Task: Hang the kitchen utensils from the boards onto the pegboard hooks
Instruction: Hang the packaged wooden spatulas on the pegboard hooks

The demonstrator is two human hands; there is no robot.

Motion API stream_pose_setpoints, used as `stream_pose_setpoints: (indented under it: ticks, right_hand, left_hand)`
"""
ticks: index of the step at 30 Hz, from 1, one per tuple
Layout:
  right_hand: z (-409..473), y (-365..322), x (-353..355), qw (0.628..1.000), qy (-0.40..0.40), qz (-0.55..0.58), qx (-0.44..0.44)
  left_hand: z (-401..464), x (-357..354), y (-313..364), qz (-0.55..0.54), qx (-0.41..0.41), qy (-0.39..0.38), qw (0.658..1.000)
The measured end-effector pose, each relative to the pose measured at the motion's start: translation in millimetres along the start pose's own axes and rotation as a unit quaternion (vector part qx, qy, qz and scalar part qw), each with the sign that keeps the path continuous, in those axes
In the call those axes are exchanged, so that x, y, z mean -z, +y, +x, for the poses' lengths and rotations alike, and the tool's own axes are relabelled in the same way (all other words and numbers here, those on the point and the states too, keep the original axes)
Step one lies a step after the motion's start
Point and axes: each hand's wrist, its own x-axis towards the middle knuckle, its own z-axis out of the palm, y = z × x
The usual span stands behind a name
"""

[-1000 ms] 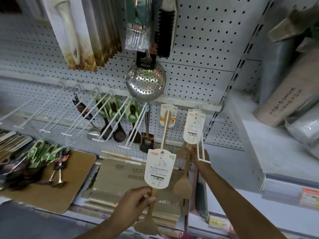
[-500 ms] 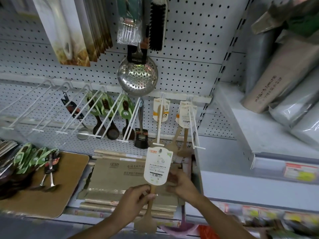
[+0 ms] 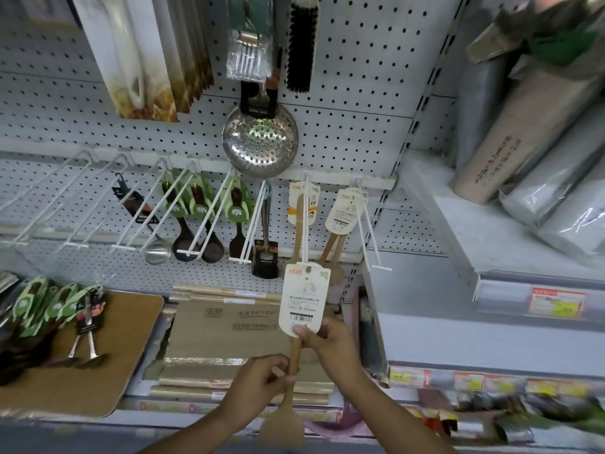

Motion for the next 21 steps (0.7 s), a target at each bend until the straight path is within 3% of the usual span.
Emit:
stream_pose_setpoints:
  ticks: [10,21]
  right_hand:
    - [14,1,-6,0.999,0.003,0.041,-0.02]
    - [18,10,-1,0.998,-0.015,0.064,-0.011]
  left_hand:
    - [-15,-5,-26,-0.023,0.062,-0.022,0.998]
    - [-6,-5,-29,-0.013,0.049,-0.029,0.998]
